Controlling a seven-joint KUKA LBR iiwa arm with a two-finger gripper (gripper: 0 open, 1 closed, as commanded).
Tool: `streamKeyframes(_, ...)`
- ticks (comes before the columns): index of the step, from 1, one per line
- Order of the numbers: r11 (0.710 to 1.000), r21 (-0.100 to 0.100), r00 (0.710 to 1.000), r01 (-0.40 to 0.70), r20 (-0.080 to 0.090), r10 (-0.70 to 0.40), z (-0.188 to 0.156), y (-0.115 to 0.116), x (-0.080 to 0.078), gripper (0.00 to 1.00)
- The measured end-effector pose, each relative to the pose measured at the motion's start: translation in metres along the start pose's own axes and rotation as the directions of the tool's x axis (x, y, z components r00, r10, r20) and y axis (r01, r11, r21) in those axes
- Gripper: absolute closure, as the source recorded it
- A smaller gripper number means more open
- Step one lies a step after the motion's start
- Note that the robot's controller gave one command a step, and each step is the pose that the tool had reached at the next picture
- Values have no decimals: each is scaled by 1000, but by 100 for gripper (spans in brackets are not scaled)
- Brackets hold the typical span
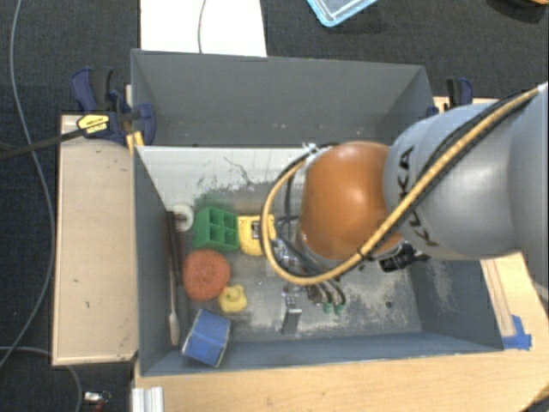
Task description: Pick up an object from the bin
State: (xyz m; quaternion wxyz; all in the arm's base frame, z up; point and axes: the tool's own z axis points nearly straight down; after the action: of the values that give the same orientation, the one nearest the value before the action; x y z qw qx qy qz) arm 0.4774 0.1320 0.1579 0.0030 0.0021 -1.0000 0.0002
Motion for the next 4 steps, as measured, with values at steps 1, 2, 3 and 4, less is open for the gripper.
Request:
streamKeyframes(1, 1000, -1, 1000, -7, 8, 7, -4, -1, -2, 0)
streamKeyframes(2, 990, -5, 990, -141, 11, 141, 59, 50, -34, 0)
streamKeyframes(3, 987, -2, 987, -160, 7, 160, 65, 62, -37, 0)
streamKeyframes(4, 946, -8, 946, -324, 11, 324, 57, 81, -30, 0)
